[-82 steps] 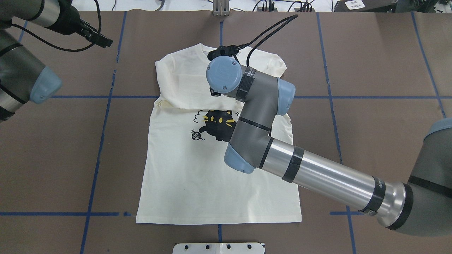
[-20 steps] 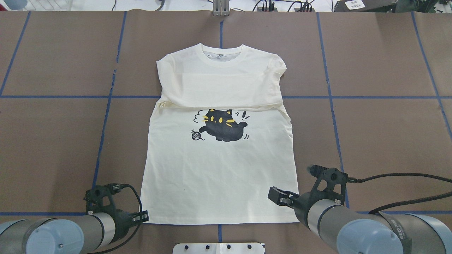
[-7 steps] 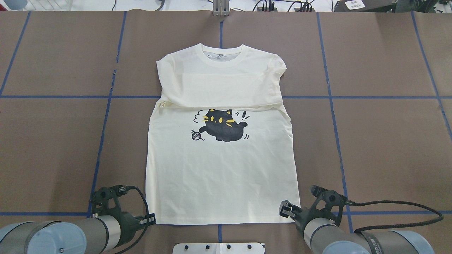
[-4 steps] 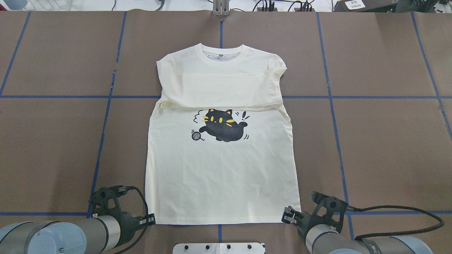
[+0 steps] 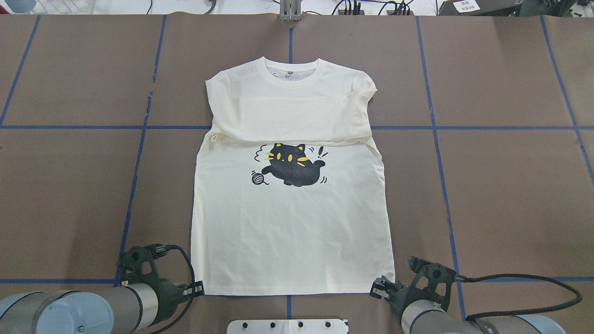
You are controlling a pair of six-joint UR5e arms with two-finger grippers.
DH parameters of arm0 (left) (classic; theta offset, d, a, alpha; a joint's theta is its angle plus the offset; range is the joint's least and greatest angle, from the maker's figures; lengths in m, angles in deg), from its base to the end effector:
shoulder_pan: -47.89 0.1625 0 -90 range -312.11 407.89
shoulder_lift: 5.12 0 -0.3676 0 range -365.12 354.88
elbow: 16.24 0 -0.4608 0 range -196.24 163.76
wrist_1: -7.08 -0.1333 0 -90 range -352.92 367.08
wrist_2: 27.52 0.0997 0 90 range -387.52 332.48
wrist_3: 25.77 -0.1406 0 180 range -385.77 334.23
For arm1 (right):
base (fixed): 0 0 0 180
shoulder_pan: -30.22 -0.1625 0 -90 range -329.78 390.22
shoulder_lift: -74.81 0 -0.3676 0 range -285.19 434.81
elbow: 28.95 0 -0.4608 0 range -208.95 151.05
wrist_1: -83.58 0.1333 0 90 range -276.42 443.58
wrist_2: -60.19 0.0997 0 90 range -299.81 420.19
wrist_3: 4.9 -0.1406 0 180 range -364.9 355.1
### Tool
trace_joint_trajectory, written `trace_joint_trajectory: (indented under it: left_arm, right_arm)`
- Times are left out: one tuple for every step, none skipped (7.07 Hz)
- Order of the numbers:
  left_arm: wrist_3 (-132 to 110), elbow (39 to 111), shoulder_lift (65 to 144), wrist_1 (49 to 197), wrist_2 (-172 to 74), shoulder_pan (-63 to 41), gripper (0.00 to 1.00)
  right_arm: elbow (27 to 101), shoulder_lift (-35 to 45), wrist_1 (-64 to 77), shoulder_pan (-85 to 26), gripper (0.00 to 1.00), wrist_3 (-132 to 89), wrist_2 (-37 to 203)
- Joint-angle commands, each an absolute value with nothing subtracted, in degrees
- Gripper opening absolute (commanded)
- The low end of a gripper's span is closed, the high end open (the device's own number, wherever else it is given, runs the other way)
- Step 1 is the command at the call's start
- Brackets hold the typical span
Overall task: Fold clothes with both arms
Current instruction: 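Pinch the hem corners nearest the robot with both grippers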
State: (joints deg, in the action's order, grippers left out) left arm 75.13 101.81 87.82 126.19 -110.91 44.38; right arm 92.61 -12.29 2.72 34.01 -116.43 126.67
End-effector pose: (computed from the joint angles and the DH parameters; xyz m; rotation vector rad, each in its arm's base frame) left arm 0.5744 -0.1850 0.2755 0.0370 1.0562 -0.2882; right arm -0.5709 -0.1520 0.2935 0.2182 -0.8238 0.4469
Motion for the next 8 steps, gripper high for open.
trace_joint_trajectory:
  left_arm:
    - [75.13,101.89,87.86,126.17,-110.84,44.38,0.00]
    - [75.13,101.89,87.86,126.25,-110.84,44.38,0.00]
    - [75.13,101.89,87.86,126.26,-110.75,44.38,0.00]
    - [75.13,101.89,87.86,126.26,-110.75,44.38,0.00]
    - [75.13,101.80,87.86,126.26,-110.75,44.38,0.00]
    - [75.13,101.80,87.78,126.26,-110.75,44.38,0.00]
    - [75.13,101.89,87.78,126.26,-110.75,44.38,0.00]
    - [75.13,101.89,87.78,126.26,-110.75,44.38,0.00]
  right_arm:
    - [92.60,-12.29,2.72,34.27,0.40,-116.43,126.54]
    - [92.60,-13.08,2.72,34.35,0.41,-116.43,126.37]
    - [92.60,-13.61,2.72,34.36,0.42,-116.35,126.28]
    - [92.60,-13.96,2.72,34.62,0.42,-116.34,126.28]
    - [92.60,-13.96,2.72,34.71,0.41,-116.34,126.28]
    - [92.60,-13.96,2.72,34.79,0.30,-116.43,126.19]
    - [92.60,-13.79,2.72,34.97,0.11,-116.43,126.11]
    - [92.60,-13.70,2.72,34.97,0.02,-116.43,126.02]
